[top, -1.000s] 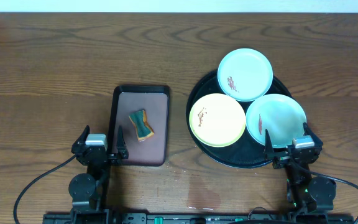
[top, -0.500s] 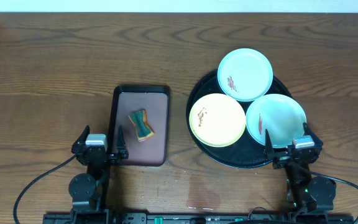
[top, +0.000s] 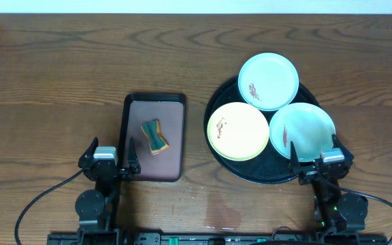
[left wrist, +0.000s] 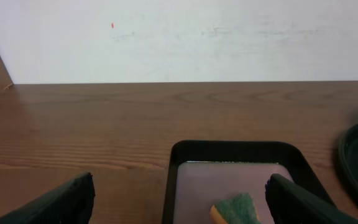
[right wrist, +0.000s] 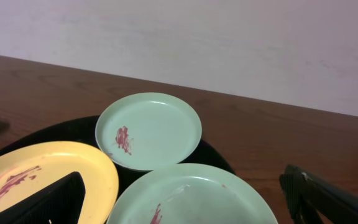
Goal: Clean dirty plates on tray and stack at the side
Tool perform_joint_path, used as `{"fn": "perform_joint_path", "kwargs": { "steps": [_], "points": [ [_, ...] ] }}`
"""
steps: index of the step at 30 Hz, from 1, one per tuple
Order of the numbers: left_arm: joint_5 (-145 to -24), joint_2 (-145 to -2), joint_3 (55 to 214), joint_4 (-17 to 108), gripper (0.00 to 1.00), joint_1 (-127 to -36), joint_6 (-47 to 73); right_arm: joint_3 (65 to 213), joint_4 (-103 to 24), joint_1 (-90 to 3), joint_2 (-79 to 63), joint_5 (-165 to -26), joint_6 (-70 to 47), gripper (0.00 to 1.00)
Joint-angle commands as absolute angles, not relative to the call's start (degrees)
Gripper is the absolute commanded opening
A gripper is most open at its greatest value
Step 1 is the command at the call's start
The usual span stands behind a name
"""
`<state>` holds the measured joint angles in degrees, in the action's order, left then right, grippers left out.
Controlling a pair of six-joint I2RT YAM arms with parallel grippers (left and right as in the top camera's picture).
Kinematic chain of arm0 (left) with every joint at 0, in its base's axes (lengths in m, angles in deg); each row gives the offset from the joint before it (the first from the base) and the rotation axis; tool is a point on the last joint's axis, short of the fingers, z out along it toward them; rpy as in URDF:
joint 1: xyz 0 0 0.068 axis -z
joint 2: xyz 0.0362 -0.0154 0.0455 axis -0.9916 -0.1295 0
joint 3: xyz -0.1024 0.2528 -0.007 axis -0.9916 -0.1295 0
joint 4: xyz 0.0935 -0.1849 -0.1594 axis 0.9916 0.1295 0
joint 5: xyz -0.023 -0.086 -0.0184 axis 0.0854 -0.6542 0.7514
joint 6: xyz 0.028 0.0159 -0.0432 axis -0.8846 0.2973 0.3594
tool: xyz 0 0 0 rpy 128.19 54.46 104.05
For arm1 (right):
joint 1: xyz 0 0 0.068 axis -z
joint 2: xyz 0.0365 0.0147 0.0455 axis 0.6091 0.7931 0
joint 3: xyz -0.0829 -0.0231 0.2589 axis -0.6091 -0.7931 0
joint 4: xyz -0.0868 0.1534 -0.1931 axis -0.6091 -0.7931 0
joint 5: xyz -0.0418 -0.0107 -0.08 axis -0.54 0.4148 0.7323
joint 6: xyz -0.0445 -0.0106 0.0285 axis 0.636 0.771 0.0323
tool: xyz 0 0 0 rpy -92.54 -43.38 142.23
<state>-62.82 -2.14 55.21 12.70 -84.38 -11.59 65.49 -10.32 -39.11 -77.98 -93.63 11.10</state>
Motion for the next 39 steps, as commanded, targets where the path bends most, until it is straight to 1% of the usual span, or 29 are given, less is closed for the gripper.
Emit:
{"fn": "perform_joint_path", "kwargs": {
  "steps": [1,34,36,39],
  "points": [
    [-63.8,-1.9,54.7,15.3,0.89,-84.5,-12.0,65.4,-10.6,-39.7,-78.0,-93.2,11.7,0.99],
    [-64.0,-1.9,54.7,14.3,0.89,-84.5,-11.9,65.4,-10.5,-39.7,-77.9,-93.2,11.7,0.99],
    [-67.1,-1.9,54.7,14.2,0.89,-84.5,-8.2,65.4,-10.6,-39.7,-78.0,-93.2,11.7,0.99],
    [-80.7,-1.9,54.7,11.2,0.89,-84.5,3.1,65.4,-10.6,-39.7,-78.0,-93.2,11.7,0.99]
  ]
}}
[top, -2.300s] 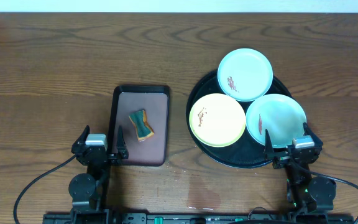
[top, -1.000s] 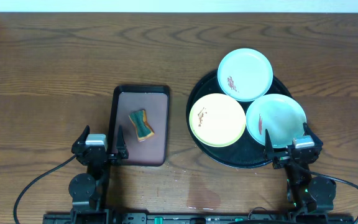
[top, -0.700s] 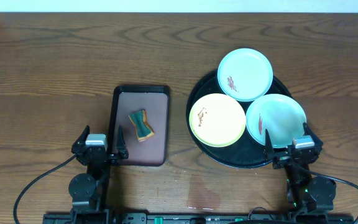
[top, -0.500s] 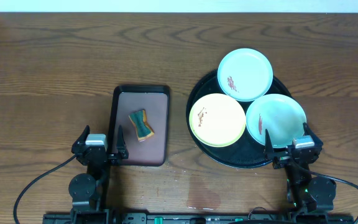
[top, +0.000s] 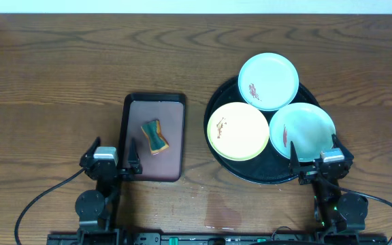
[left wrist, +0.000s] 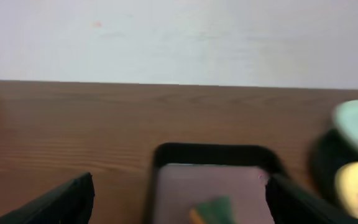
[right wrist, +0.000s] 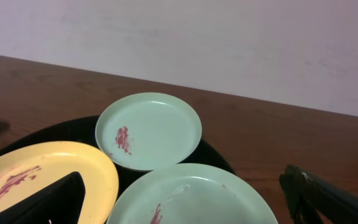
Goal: Clean dirty plates on tray and stack at the side
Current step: 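Move the left gripper over the green-and-yellow sponge on the dark tray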
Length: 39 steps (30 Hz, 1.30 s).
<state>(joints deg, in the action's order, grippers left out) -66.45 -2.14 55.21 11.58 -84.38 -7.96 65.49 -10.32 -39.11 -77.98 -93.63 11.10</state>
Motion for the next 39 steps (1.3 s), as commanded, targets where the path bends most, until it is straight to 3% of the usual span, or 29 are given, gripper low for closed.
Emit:
{"fn": "perform_joint_path", "kwargs": {
  "steps": [1,6,11,13,16,21,26,29,33,36,39],
  "points": [
    [-85.0,-1.9,54.7,9.2,0.89,-84.5,6.6,65.4,-10.6,-39.7,-78.0,-93.1,11.7,0.99],
    [-89.9,-1.9,54.7,0.1,0.89,-84.5,12.6,65.4,-10.6,-39.7,-78.0,-93.2,11.7,0.99],
    [-95.3,-1.9,56.4,-22.8,0.88,-84.5,21.4,65.4,-10.5,-39.7,-78.0,-93.2,11.7,0.99],
    [-94.7,-2.0,59.8,-23.0,0.89,-84.5,21.0,65.4,-10.5,-39.7,-78.0,-93.2,11.7,0.99],
    [-94.0,-4.5,68.6,-13.3,0.89,-84.5,15.6,65.4,-10.5,-39.7,-78.0,-93.1,11.7,0.99],
    [-87.8,-18.6,90.3,21.2,0.89,-84.5,3.0,65.4,-10.5,-39.7,-78.0,-93.2,11.7,0.99],
    [-85.2,-37.5,106.2,46.5,0.89,-84.5,2.0,65.4,-10.6,-39.7,-77.9,-93.2,11.7,0.99],
    [-95.5,-45.6,110.1,51.6,0.89,-84.5,4.8,65.4,-10.6,-39.7,-78.0,-93.2,11.7,0.99],
    [-106.5,-53.0,110.2,47.5,0.89,-84.3,9.2,65.4,-10.6,-39.7,-78.0,-93.2,11.7,0.99],
    [-102.7,-56.7,110.8,48.5,0.89,-82.5,9.8,65.4,-10.6,-39.7,-78.0,-93.2,11.7,0.99],
    [-86.8,-60.2,113.9,55.2,0.89,-77.8,13.4,65.4,-10.6,-39.7,-78.0,-93.2,11.7,0.99]
  ]
}}
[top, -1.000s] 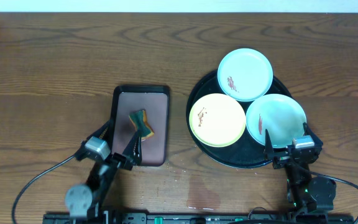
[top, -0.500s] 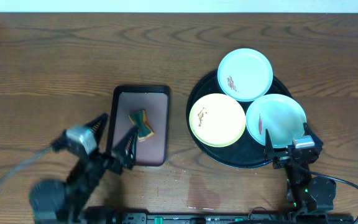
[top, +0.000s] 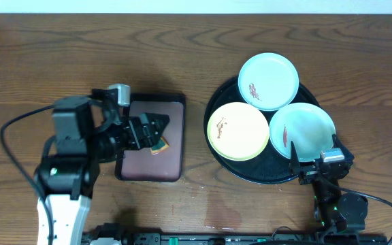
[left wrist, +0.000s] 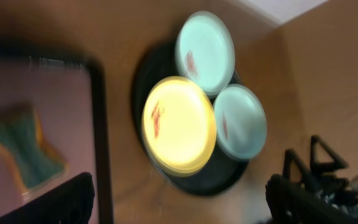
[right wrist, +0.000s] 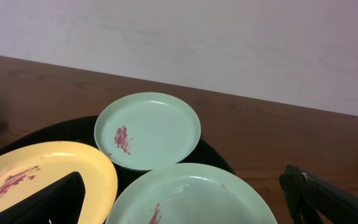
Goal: Clean dirty plates on tray and stack at the side
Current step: 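Move the left gripper over the green-and-yellow sponge on the dark tray, then lower the left gripper and close it on the sponge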
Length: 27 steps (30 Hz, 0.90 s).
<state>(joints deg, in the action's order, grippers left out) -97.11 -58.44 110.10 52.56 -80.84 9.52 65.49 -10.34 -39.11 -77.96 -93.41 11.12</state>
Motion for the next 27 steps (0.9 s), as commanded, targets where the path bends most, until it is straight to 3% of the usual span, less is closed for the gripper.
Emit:
{"fn": "perform_joint_path", "kwargs": {
  "steps": [1,5,7,10,11,27],
  "points": [
    [-78.5,-61.8,115.9,58.7,0.89,-75.6,15.9,65.4,-10.6,-39.7,-78.0,-93.1,11.7,0.99],
    [-53.5,-69.2,124.4,70.9,0.89,-68.7,23.9,65.4,-10.6,-39.7,-78.0,-93.2,11.7,0.99],
    [-48.4,-72.3,126.3,72.7,0.89,-67.2,27.9,65.4,-10.6,-39.7,-78.0,-93.2,11.7,0.99],
    [-50.7,-76.0,126.5,70.2,0.89,-66.5,28.2,65.4,-10.6,-39.7,-78.0,-93.2,11.7,0.99],
    [-51.8,-77.0,126.5,69.7,0.98,-66.5,28.2,65.4,-10.6,-39.7,-78.0,-93.2,11.7,0.99],
    [-60.9,-96.1,123.3,69.3,0.98,-66.5,29.2,65.4,-10.6,-39.7,-78.0,-93.2,11.7,0.99]
  ]
}}
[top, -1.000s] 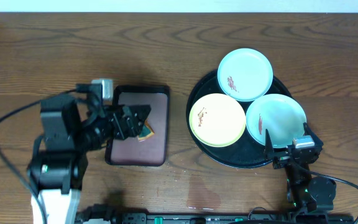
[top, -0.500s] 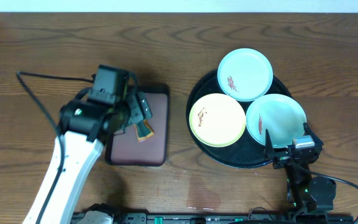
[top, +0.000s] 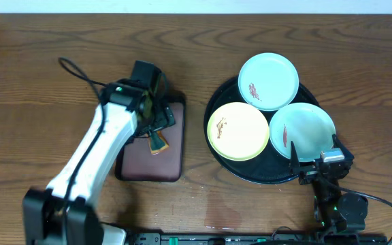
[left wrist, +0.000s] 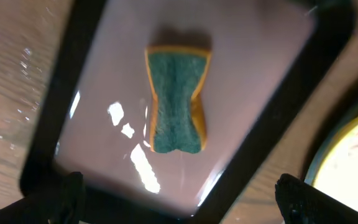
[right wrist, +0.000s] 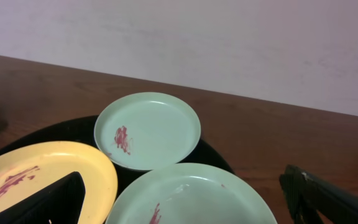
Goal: Clean dirty plates on tray and stack at the side
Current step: 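Lower the left gripper and close it on the sponge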
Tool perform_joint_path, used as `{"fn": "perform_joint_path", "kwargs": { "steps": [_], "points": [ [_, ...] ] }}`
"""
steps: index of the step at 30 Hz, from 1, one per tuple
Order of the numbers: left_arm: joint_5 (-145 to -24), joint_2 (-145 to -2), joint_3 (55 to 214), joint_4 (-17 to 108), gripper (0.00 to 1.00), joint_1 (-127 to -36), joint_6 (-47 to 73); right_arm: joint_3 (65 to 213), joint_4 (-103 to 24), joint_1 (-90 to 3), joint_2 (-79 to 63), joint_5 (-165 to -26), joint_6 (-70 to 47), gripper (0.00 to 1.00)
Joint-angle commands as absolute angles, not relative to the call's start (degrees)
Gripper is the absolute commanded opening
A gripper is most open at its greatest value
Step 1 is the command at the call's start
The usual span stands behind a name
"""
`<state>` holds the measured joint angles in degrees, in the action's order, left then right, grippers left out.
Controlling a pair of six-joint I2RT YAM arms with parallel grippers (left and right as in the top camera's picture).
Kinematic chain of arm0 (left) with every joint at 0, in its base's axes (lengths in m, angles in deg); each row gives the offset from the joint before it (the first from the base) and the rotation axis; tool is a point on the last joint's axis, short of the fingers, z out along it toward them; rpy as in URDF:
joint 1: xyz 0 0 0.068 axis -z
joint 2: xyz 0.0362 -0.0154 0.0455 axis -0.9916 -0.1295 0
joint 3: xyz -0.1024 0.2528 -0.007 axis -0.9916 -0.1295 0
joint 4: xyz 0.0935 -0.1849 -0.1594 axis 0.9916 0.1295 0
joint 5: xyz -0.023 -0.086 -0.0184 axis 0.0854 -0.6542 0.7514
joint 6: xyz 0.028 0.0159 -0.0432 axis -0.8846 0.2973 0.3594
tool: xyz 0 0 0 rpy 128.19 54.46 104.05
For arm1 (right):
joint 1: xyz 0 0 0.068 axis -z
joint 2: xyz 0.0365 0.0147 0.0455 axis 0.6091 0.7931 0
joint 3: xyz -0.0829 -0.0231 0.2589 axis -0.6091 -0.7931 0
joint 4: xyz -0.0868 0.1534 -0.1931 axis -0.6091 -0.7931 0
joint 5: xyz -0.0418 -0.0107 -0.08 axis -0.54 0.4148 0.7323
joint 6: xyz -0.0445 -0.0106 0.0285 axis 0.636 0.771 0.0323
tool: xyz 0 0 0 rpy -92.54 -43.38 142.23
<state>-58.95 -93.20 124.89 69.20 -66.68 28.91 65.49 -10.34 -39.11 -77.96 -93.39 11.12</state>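
Three stained plates lie on the round black tray (top: 260, 175): a pale blue one (top: 269, 81) at the back, a yellow one (top: 238, 131) at the left and a pale green one (top: 302, 131) at the right. A green and orange sponge (top: 157, 139) lies on a small rectangular tray (top: 148, 163). My left gripper (top: 160, 121) hangs open above that sponge (left wrist: 176, 99), looking straight down, jaws wide apart. My right gripper (top: 316, 163) rests open at the tray's front right, the green plate (right wrist: 191, 196) just ahead of it.
The dark wooden table (top: 60, 54) stretches to the left and back of both trays. The left arm reaches diagonally from the front left corner across the rectangular tray's left side. A wet smear (top: 223, 214) shows on the table near the front edge.
My left gripper has moved from the rectangular tray's left side to a spot over its back half. Its camera now looks straight down at the sponge instead of sideways towards the plates. The right arm is still.
Both grippers first rested open at the table's front edge. The left wrist view then blurred and shifted slightly. Later the left arm stood raised beside the rectangular tray, facing the plates; now it hangs open over the sponge. Plates, sponge and right arm have stayed in place.
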Motion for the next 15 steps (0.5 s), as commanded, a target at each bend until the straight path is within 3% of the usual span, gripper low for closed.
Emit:
{"fn": "perform_joint_path", "kwargs": {
  "steps": [1,15],
  "points": [
    [-60.9,-97.5,123.0,69.0,0.98,-66.5,29.2,65.4,-10.6,-39.7,-78.0,-93.2,11.7,0.99],
    [-65.4,-105.9,122.9,66.6,0.98,-66.5,21.2,65.4,-10.6,-39.7,-78.0,-93.2,11.7,0.99]
  ]
}}
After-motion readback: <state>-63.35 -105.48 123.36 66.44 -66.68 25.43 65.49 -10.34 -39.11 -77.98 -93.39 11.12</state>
